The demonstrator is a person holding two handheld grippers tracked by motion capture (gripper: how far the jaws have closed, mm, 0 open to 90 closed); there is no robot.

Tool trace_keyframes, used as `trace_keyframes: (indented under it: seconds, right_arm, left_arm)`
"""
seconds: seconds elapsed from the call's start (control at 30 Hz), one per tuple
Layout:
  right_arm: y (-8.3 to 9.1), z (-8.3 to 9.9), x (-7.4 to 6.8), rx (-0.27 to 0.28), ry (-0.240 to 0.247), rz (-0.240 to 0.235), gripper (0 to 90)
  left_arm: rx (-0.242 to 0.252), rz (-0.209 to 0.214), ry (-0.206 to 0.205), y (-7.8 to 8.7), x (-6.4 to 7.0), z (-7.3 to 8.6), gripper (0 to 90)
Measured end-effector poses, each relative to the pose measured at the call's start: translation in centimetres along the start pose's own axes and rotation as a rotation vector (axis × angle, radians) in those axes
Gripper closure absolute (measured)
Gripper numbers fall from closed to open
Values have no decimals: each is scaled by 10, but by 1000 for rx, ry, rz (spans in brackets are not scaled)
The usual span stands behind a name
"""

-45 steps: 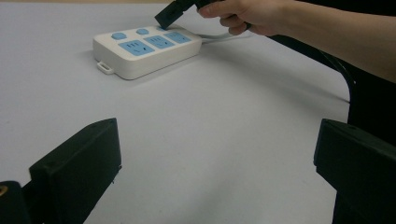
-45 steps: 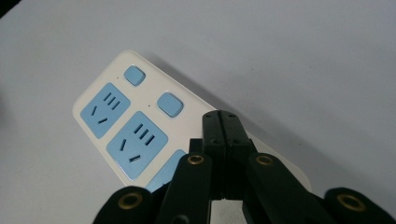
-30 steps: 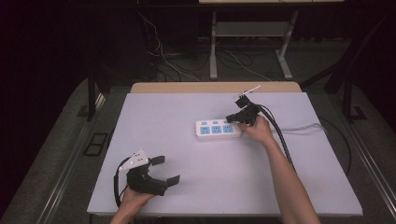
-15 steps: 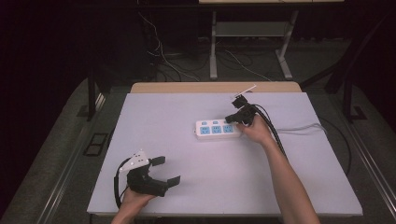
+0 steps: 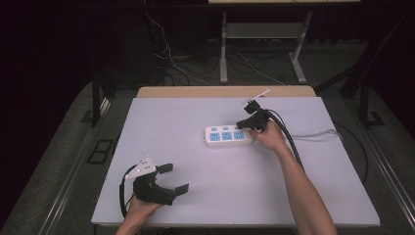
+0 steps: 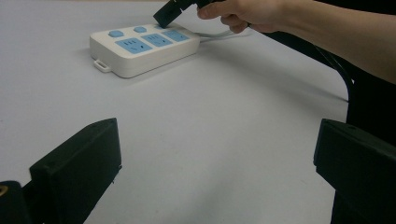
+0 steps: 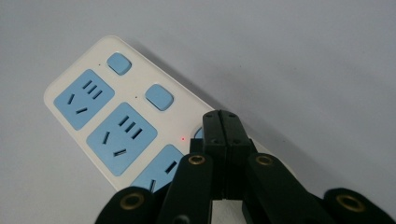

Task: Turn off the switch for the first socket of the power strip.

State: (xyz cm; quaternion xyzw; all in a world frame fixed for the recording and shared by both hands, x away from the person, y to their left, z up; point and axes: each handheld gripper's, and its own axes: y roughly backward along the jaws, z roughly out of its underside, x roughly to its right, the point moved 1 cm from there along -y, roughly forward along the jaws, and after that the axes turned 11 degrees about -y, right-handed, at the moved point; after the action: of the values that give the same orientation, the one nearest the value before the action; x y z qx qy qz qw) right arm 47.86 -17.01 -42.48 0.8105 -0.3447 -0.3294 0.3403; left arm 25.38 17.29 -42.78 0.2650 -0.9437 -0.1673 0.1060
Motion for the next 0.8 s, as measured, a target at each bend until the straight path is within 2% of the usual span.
trace_keyframes:
  seconds: [0.17,0.2,0.37,0.53,0.8]
  right_arm:
    - [0,0,0,-1,1,3,900]
    - [1,-1,0,0,1,16,900]
    - [14,-2,6,15,-26,-30,900]
    - [28,-3,7,43,-26,-48,900]
    - [43,-1,5,39,-6,-36,900]
  left_arm:
    - [0,1,3,0,-1,0,0]
    - [-1,2,2,-1,-1,0,0]
    - [-6,7,4,-2,-2,0,0]
    - [-9,9,5,-4,-1,0,0]
    - [-7,7,7,-3,-1,0,0]
